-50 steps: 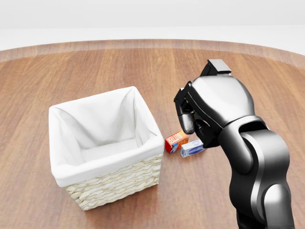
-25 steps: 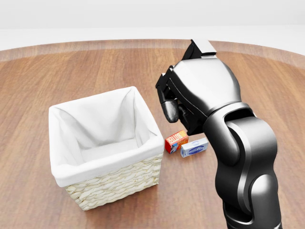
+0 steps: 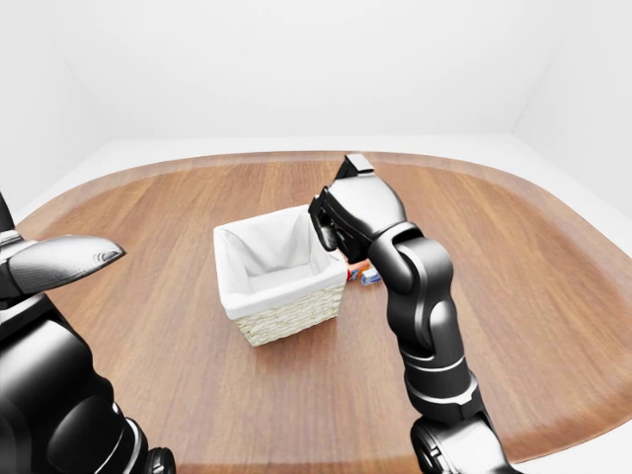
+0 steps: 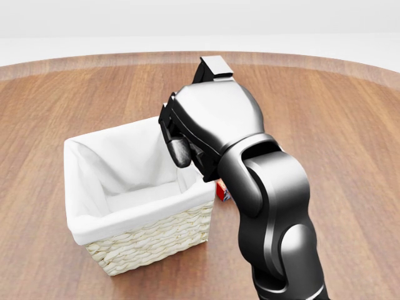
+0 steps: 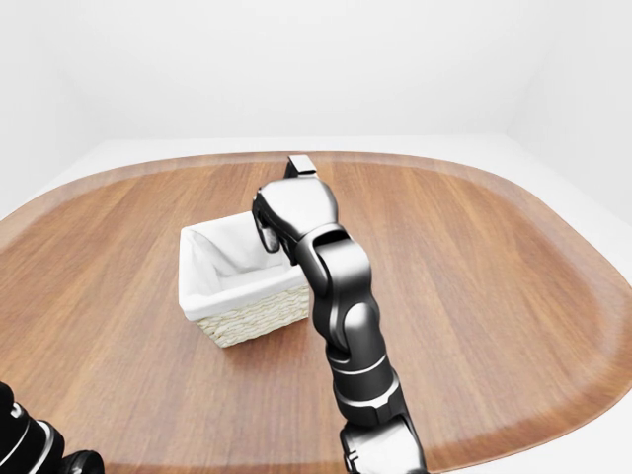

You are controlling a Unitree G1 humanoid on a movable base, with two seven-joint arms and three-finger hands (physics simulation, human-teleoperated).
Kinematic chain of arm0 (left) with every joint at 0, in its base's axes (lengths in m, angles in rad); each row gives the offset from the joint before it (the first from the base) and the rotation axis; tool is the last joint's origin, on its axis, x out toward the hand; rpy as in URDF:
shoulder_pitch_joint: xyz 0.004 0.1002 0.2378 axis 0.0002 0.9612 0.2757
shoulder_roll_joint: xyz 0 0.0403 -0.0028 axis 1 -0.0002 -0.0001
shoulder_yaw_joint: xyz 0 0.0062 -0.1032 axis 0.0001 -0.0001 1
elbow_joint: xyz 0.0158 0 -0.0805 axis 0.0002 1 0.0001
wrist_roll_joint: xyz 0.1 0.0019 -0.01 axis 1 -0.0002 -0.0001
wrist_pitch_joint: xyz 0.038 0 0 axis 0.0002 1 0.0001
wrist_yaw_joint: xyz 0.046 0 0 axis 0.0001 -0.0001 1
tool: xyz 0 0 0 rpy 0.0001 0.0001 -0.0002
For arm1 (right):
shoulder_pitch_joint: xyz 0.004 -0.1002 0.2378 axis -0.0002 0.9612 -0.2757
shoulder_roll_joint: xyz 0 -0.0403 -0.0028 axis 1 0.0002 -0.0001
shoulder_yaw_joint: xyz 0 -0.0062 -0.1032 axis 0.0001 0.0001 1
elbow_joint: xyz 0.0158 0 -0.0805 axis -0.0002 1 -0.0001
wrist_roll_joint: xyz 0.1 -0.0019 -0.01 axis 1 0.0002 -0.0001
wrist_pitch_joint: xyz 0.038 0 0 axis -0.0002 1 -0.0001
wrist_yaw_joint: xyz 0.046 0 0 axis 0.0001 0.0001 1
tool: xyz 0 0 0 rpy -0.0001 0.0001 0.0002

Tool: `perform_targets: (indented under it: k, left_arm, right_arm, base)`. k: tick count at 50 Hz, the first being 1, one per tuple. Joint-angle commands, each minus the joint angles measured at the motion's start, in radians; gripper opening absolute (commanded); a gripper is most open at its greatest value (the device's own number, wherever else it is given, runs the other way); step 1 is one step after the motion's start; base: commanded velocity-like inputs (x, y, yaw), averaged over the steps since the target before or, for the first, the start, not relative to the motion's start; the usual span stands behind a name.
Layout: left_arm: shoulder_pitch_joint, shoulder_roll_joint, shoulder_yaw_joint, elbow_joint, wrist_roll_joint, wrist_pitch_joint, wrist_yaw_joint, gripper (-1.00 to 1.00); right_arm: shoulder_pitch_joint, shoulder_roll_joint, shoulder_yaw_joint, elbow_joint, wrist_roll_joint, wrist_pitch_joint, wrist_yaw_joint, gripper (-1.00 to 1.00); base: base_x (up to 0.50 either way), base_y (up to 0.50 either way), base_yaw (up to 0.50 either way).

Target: Pick up the alphabet soup and put it in the basket.

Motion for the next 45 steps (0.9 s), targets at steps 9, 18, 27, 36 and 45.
perform_targets:
  k: [9,18,27,36,45]
  left_arm:
    - [-0.002,0.005,-0.001,-0.005,-0.036,0.000,0.022,1.00]
    - [0.003,0.000,-0.011,-0.007,-0.031,0.000,0.017,1.00]
    - [0.000,0.001,-0.010,-0.010,-0.036,0.000,0.022,1.00]
    - [0.000,0.005,-0.004,-0.009,-0.053,0.000,0.032,1.00]
    - [0.001,0.007,-0.005,-0.008,-0.057,0.000,0.035,1.00]
  right_arm:
    - [-0.066,0.105,0.058,0.097,-0.064,0.000,-0.025,-0.93]
    - [-0.074,0.126,0.065,0.133,-0.070,0.000,-0.047,-0.93]
    - [-0.077,0.143,0.074,0.137,-0.084,0.000,-0.051,-0.92]
    - [-0.105,0.136,0.056,0.149,-0.093,0.000,-0.070,-0.98]
    - [-0.106,0.133,0.058,0.149,-0.090,0.000,-0.071,-1.00]
  base:
    - [0.00,0.00,0.00]
    - [0.00,0.00,0.00]
    - [0.00,0.00,0.00]
    - [0.00,0.00,0.00]
    - [0.00,0.00,0.00]
